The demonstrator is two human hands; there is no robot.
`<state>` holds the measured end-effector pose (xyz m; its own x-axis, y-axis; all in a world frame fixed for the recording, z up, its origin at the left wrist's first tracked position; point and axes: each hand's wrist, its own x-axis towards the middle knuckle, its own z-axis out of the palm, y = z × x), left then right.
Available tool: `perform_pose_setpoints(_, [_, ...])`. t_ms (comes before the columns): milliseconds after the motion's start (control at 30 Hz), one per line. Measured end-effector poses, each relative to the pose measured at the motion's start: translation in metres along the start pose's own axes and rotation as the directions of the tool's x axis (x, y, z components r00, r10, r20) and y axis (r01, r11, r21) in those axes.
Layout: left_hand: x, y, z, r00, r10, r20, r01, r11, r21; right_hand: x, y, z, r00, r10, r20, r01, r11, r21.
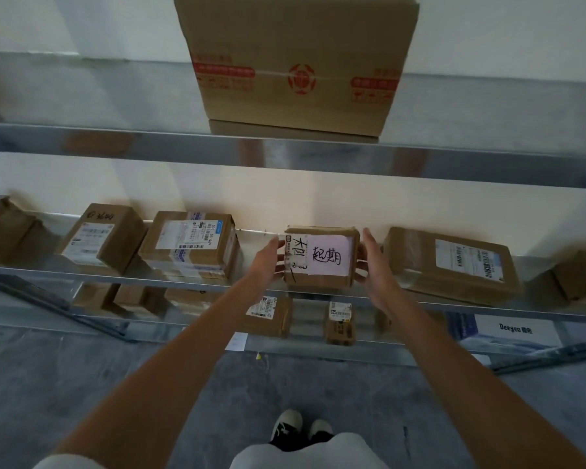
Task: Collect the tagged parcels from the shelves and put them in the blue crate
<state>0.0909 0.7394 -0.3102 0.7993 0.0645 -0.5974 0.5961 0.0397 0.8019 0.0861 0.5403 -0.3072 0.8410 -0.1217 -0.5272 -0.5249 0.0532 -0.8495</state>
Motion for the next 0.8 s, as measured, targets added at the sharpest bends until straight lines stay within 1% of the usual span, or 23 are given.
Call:
perform_pose_setpoints(133, [-0.002,0.0,0.0,1.0,-0.024,-0.018,0.025,0.998,0.062,-0.002,-0.008,0.007,0.998,-0.06,0.003,0.06,0.998,-0.035])
perform_pose_setpoints(267, [-0.003,0.001,0.001,0.999,0.017,-0.034,-0.017,1.0,-0.005,-0.008,-0.011,0.016,0.996,-0.091,0.008,0.092,0.993,-0.075])
perform_pose_setpoints(333, [0.001,-0.005,0.002,0.999,0.052,-0.006,-0.053,0.998,-0.021,-0.01,-0.007,0.022,0.996,-0.094,0.004,0.094,0.991,-0.095])
perform_pose_setpoints(400, [-0.001,-0.006,0.002,0.995,0.095,0.009,-0.095,0.995,-0.017,-0.013,-0.003,0.027,0.995,-0.1,-0.029,0.097,0.991,-0.091])
perform_pose_setpoints(567, [-0.005,-0.006,-0.004,0.996,0.086,0.002,-0.086,0.996,-0.006,-0.019,0.0,0.035,0.992,-0.107,-0.06,0.097,0.984,-0.148])
perform_pose_setpoints(667, [-0.006,-0.006,-0.005,0.998,0.062,0.002,-0.062,0.998,-0.019,-0.004,0.016,0.037,0.978,-0.122,-0.169,0.086,0.974,-0.208])
perform_pose_setpoints(733, [-0.008,-0.006,-0.002,0.998,0.069,0.008,-0.069,0.997,-0.021,-0.011,0.014,0.041,0.975,-0.129,-0.182,0.1,0.982,-0.161])
perform_pose_setpoints(800, [-0.009,-0.008,0.002,0.99,0.138,0.027,-0.136,0.989,-0.051,-0.033,0.003,0.048,0.982,-0.1,-0.16,0.085,0.991,-0.098])
